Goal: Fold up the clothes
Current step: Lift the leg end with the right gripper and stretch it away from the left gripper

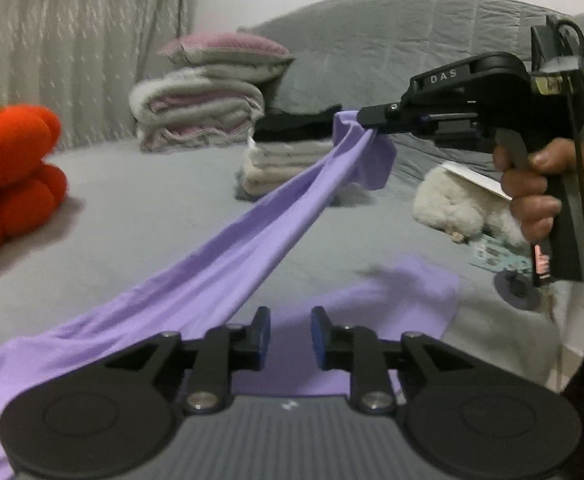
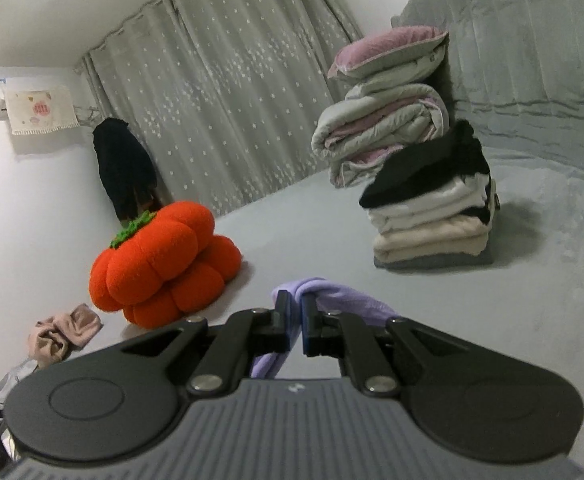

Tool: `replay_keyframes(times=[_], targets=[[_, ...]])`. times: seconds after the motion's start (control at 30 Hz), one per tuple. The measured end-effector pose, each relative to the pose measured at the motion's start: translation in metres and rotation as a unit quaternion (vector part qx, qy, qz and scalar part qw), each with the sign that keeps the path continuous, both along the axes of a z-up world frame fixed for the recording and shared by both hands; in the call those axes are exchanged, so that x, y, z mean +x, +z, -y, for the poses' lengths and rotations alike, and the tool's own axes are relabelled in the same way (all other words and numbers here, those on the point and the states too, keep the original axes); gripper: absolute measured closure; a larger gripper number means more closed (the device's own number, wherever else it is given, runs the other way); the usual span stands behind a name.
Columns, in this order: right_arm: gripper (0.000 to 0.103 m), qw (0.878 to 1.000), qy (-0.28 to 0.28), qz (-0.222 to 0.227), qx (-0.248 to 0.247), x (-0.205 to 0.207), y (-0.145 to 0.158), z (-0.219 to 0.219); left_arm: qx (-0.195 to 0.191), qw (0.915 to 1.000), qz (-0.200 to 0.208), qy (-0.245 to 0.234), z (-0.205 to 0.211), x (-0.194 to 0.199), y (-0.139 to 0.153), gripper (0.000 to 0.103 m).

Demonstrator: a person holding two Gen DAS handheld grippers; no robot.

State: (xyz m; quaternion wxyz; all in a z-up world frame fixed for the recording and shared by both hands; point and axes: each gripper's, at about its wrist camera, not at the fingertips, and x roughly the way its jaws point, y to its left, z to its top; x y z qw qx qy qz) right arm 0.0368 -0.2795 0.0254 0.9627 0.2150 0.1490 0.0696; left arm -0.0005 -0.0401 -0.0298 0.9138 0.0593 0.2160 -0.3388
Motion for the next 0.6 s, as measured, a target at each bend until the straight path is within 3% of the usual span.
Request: replay_keyframes(times=[0.13,0.4,0.47,0.5,0.6], targets=[[0.096,1.000,0.001,0.013,0.004,0.000,0.009,-0.003,0.016,0.9989,0.033,0.028,-0.009,-0.004,0.004,0.064],[0.096,0.999,0.012,0.028,0.009,-0.001,0.023,-0.010,0.109,0.9869,0.062,0.102,-0.028,0.006,-0.014,0.064],[0.096,0.999,0.015,0.031,0.008,-0.001,0.025,-0.012,0.137,0.9798,0.066,0.130,-0.035,0.008,-0.020,0.074],[0.096,0.999,0.015,0.031,0.007,-0.001,0.025,-0.013,0.151,0.9751,0.067,0.148,-0.040,0.010,-0.023,0.086],[0.096,1.000,0.014,0.023,-0.001,-0.002,0.021,-0.014,0.169,0.9647,0.064,0.192,-0.059,0.011,-0.026,0.095]])
